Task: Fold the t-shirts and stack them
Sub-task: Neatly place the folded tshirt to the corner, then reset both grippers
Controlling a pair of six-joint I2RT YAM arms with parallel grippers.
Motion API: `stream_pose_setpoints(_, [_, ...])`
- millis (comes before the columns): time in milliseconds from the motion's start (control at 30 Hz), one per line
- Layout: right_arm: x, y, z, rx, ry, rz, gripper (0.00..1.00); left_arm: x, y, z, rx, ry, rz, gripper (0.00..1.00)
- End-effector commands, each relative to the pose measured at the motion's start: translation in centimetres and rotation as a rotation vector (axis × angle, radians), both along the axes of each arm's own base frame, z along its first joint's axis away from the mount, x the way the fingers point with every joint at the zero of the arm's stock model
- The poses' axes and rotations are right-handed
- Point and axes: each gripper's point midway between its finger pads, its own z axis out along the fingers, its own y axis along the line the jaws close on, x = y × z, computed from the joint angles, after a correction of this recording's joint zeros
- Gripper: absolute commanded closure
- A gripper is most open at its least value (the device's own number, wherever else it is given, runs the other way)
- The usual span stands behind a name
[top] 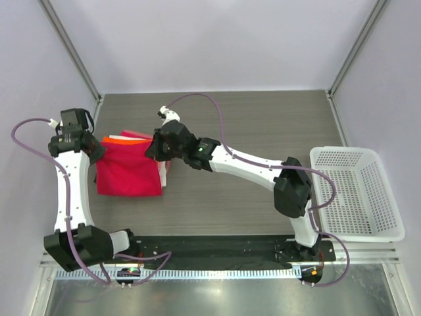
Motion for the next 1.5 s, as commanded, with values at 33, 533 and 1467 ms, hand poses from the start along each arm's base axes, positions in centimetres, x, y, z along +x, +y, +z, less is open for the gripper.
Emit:
stream_pose_setpoints(33, [3.2, 1.0, 1.5, 0.042, -0.033, -0.030, 0.99, 3.4, 2.7, 1.7, 0.075, -0.081, 0.079, 1.00])
stream_pose_setpoints(533, [12.9, 0.6, -4.7, 0.009, -0.016, -0.153, 0.22, 13.5, 2.7, -5.0, -0.105, -0.015, 0.065, 0.22])
stream_pose_setpoints(1467, [5.3, -26.3, 0.0, -0.170, -0.343, -0.335, 0.04, 7.2, -23.9, 4.5, -0.434, -0.448, -0.521, 0.00])
